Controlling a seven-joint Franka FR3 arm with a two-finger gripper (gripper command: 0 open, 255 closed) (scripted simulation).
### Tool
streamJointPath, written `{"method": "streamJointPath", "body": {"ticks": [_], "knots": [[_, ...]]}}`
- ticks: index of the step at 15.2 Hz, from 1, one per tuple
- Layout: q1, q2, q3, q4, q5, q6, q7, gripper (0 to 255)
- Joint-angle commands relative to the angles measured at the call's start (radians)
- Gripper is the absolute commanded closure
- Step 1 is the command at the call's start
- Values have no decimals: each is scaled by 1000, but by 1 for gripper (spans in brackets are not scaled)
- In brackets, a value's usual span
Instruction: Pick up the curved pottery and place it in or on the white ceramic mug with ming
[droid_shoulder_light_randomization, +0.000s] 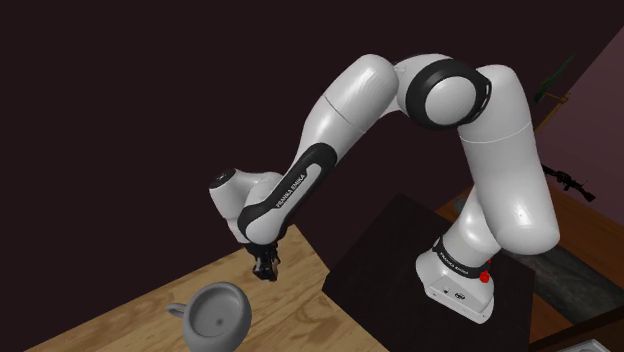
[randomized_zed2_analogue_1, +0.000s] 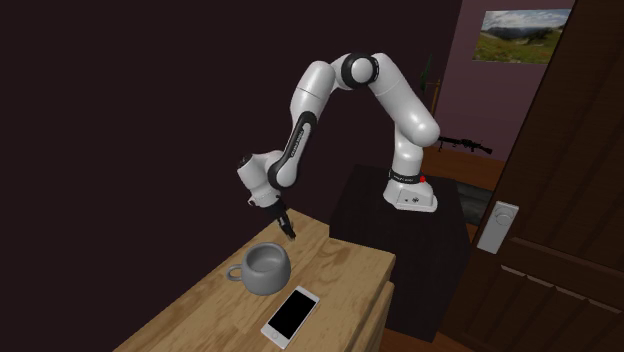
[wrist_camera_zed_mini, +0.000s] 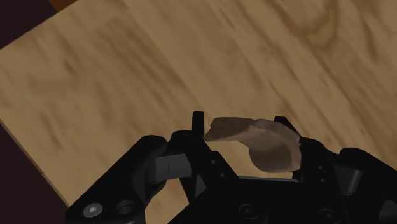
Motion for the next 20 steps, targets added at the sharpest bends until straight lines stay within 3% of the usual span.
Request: {"method": "streamJointPath", "body": {"ticks": [1, 20], "knots": [[-5, -23, 4, -8, 5, -16, -3, 255], [-39, -230, 47, -36, 61, -189, -19, 255]]}}
